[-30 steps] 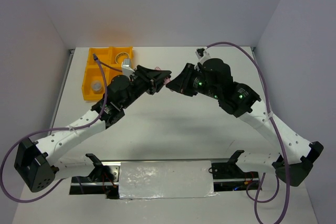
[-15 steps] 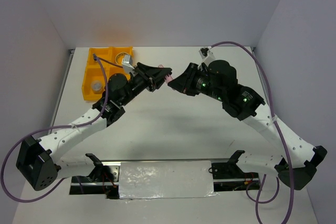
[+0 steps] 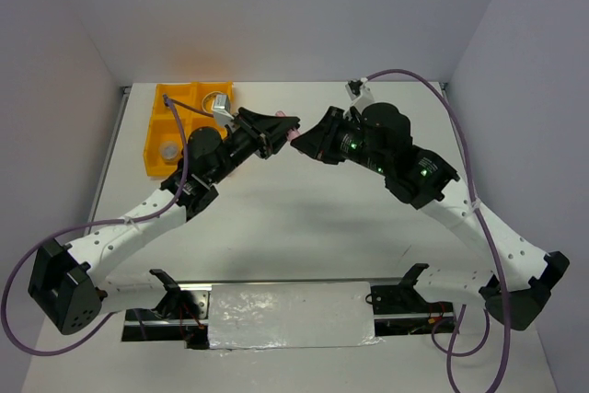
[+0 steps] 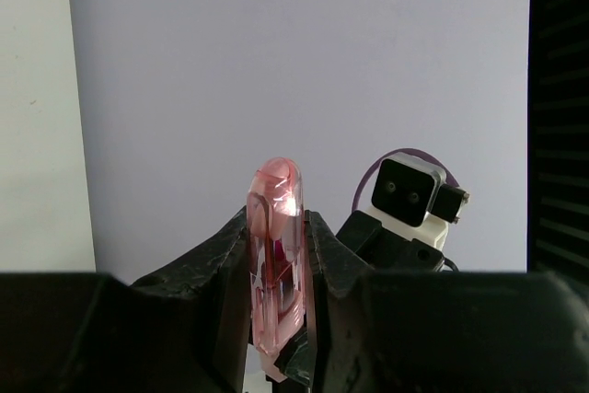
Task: Sort the stationery into containers
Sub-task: Close the pen cap on the pen.
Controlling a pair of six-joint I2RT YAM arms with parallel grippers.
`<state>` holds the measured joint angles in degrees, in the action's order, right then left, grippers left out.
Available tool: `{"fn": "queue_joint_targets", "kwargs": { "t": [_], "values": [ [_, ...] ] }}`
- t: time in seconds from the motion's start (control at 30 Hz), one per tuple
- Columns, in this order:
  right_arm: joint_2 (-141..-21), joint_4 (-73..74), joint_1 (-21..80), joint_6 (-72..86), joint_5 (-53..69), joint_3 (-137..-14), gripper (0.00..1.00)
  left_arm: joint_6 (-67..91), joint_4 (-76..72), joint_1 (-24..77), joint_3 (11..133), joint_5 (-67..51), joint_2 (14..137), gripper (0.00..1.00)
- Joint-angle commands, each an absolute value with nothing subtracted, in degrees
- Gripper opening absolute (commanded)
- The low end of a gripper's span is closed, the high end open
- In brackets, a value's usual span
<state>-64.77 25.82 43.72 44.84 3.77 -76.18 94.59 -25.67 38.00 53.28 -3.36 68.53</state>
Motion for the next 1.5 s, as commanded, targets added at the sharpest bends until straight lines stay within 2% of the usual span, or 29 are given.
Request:
{"fn": "queue_joint_targets", "kwargs": {
  "t": [0.0, 0.2, 0.3, 0.37, 0.53, 0.77, 0.87, 0.9, 0.97, 1.0, 1.1, 1.47],
  "values": [
    [-66.4, 19.3, 43.9, 42.9, 3.1, -78.2, 0.0, 92.9, -27.5, 38.6, 56.0, -7.0, 68.2, 0.22],
    [-67.8, 16.4, 43.9, 42.5, 2.3, -78.7, 0.0, 91.8, -26.4, 38.7, 55.5, -6.8, 67.1, 0.22],
    [-67.1, 11.4, 43.9, 41.0, 4.1, -76.3, 0.0, 89.6, -24.9, 38.6, 56.8, -7.0, 66.8, 0.32],
    [-65.0, 4.3, 43.9, 39.2, 5.2, -71.2, 0.0, 84.3, -22.8, 38.6, 60.4, -7.2, 67.0, 0.34],
    [-61.6, -4.7, 43.6, 38.5, 6.2, -63.5, 0.0, 76.2, -17.3, 38.8, 67.0, -9.0, 67.5, 0.27],
    [-63.1, -17.0, 43.3, 36.1, 9.0, -63.0, 0.0, 66.4, -20.4, 43.9, 68.4, -12.4, 68.6, 0.29],
    [-64.2, -20.4, 42.9, 35.2, 12.3, -63.6, 0.0, 64.1, -20.4, 45.6, 68.6, -13.4, 68.2, 0.37],
    [-64.2, -21.2, 42.9, 34.9, 13.0, -63.5, 0.0, 63.9, -20.8, 45.6, 67.9, -13.6, 67.5, 0.47],
    [-63.8, -23.5, 42.9, 34.5, 15.2, -62.8, 0.0, 61.7, -19.6, 45.6, 68.0, -13.4, 66.7, 0.6],
    [-63.5, -24.2, 42.8, 34.3, 15.9, -62.0, 0.0, 60.5, -18.4, 45.6, 68.5, -12.9, 65.8, 0.74],
    [-61.9, -26.7, 42.9, 33.7, 18.1, -60.0, 0.0, 56.3, -15.0, 45.4, 72.2, -11.3, 64.8, 0.9],
    [-58.3, -26.2, 43.0, 31.8, 18.0, -58.2, 0.0, 48.3, -3.0, 42.2, 82.7, -7.0, 65.2, 0.99]
  ]
}}
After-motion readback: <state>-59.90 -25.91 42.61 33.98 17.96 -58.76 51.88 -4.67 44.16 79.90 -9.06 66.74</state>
